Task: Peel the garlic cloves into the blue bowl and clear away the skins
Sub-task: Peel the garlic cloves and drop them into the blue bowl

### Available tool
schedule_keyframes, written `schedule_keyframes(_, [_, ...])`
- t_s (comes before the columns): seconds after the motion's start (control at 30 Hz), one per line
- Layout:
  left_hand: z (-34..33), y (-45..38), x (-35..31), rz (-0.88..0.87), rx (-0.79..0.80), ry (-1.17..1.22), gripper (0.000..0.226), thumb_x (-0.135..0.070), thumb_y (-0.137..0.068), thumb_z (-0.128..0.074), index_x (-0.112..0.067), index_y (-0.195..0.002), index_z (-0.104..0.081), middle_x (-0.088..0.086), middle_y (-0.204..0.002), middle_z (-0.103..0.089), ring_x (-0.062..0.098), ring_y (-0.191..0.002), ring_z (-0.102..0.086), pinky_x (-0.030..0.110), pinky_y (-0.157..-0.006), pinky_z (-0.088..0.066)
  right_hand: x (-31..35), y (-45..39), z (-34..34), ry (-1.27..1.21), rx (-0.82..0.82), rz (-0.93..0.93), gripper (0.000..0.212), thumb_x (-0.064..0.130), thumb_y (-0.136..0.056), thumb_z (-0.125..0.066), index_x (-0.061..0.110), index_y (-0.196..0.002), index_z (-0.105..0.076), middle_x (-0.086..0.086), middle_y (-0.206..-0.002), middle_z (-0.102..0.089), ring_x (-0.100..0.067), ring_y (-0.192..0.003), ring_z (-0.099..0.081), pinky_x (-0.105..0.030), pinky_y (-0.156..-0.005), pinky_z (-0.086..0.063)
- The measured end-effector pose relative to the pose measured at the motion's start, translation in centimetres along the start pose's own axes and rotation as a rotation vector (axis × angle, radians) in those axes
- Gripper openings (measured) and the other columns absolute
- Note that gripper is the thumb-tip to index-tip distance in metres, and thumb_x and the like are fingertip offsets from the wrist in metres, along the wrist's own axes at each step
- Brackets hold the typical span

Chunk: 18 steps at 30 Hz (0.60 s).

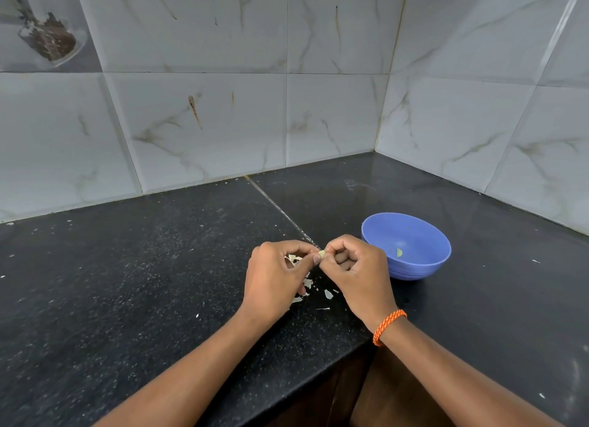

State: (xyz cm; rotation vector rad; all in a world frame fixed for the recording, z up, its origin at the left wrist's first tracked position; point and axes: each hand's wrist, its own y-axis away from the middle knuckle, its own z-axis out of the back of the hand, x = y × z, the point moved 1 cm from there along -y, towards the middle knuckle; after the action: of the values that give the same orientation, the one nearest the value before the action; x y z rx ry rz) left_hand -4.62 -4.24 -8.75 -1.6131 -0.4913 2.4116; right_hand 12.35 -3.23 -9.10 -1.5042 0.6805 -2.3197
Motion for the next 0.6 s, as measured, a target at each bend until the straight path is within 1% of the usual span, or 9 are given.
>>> schedule_keyframes(0.07, [-0.09,0.05,-0.18,-0.016,0.001,-0.029,0.009,-0.031,-0.1,-0.078,-0.032,-0.093,-0.084,-0.006,-0.062,-0.074,0.016,-0.045,-0.067,0.026,-0.055,-0.051,0.0,-0.06,0.08,-0.03,-0.008,-0.017,0.013,0.011,-0.088,-0.081,0.015,-0.08,-0.072,0.003,-0.071,-0.071,-0.014,-0.065,-0.068,-0.024,-0.059,-0.057])
schedule_keyframes(0.1, [-0.1,0.08,-0.3,-0.034,-0.003,-0.054,0.009,-0.031,-0.1,-0.078,-0.032,-0.094,-0.084,-0.008,-0.064,-0.075,0.014,-0.044,-0.067,0.027,-0.056,-0.053,-0.03,-0.1,0.12,-0.048,-0.007,-0.028,0.013,0.011,-0.089,-0.081,0.014,-0.08,-0.072,0.003,-0.071,-0.072,-0.015,-0.065,-0.068,-0.027,-0.059,-0.058])
schedule_keyframes(0.17, [-0.08,0.09,-0.43,-0.065,-0.011,-0.084,0.01,-0.03,-0.102,-0.076,-0.032,-0.097,-0.084,-0.015,-0.08,-0.079,0.013,-0.045,-0.068,0.031,-0.06,-0.059,-0.02,-0.14,0.16,-0.082,0.004,-0.043,0.013,0.01,-0.09,-0.081,0.014,-0.081,-0.073,0.003,-0.072,-0.072,-0.015,-0.066,-0.068,-0.029,-0.059,-0.059])
schedule_keyframes(0.23, [-0.04,0.06,-0.41,-0.068,-0.01,-0.088,0.012,-0.028,-0.103,-0.074,-0.031,-0.1,-0.085,-0.019,-0.095,-0.08,0.013,-0.046,-0.069,0.033,-0.061,-0.061,0.02,-0.1,0.08,-0.123,0.015,-0.05,0.015,0.008,-0.091,-0.079,0.016,-0.081,-0.072,0.004,-0.071,-0.07,-0.01,-0.063,-0.064,-0.025,-0.058,-0.055])
schedule_keyframes(0.33, [0.05,0.0,-0.33,-0.055,0.016,-0.073,0.015,-0.024,-0.103,-0.073,-0.03,-0.104,-0.086,-0.021,-0.104,-0.08,0.015,-0.047,-0.069,0.032,-0.058,-0.059,0.15,0.0,-0.01,-0.162,0.027,-0.057,0.016,0.005,-0.092,-0.077,0.015,-0.081,-0.072,0.006,-0.069,-0.068,-0.007,-0.06,-0.06,-0.019,-0.059,-0.05])
schedule_keyframes(0.4, [0.08,-0.05,-0.35,-0.036,0.036,-0.023,0.015,-0.023,-0.103,-0.073,-0.03,-0.106,-0.087,-0.02,-0.103,-0.081,0.02,-0.048,-0.07,0.028,-0.054,-0.052,0.26,0.06,0.03,-0.17,0.031,-0.053,0.015,0.006,-0.093,-0.076,0.015,-0.082,-0.072,0.007,-0.069,-0.068,-0.007,-0.06,-0.06,-0.018,-0.059,-0.049])
schedule_keyframes(0.47, [0.15,-0.12,-0.35,-0.01,0.052,0.035,0.014,-0.023,-0.103,-0.074,-0.029,-0.105,-0.087,-0.015,-0.097,-0.082,0.025,-0.05,-0.07,0.024,-0.052,-0.047,0.36,0.05,0.09,-0.177,0.036,-0.044,0.013,0.008,-0.093,-0.076,0.015,-0.083,-0.072,0.008,-0.071,-0.068,-0.008,-0.062,-0.063,-0.019,-0.06,-0.05])
schedule_keyframes(0.53, [0.23,-0.22,-0.2,0.02,0.056,0.089,0.012,-0.023,-0.103,-0.075,-0.028,-0.105,-0.087,-0.005,-0.086,-0.083,0.028,-0.05,-0.069,0.021,-0.05,-0.045,0.39,0.08,0.11,-0.186,0.035,-0.043,0.011,0.009,-0.095,-0.075,0.016,-0.086,-0.073,0.007,-0.074,-0.07,-0.01,-0.067,-0.067,-0.023,-0.061,-0.054])
schedule_keyframes(0.6, [0.32,-0.29,0.04,0.038,0.052,0.141,0.01,-0.023,-0.102,-0.076,-0.026,-0.105,-0.086,0.002,-0.083,-0.082,0.026,-0.05,-0.068,0.023,-0.052,-0.046,0.27,0.13,0.15,-0.182,0.01,-0.051,0.012,0.009,-0.097,-0.071,0.018,-0.089,-0.073,0.006,-0.08,-0.072,-0.016,-0.073,-0.07,-0.033,-0.062,-0.059])
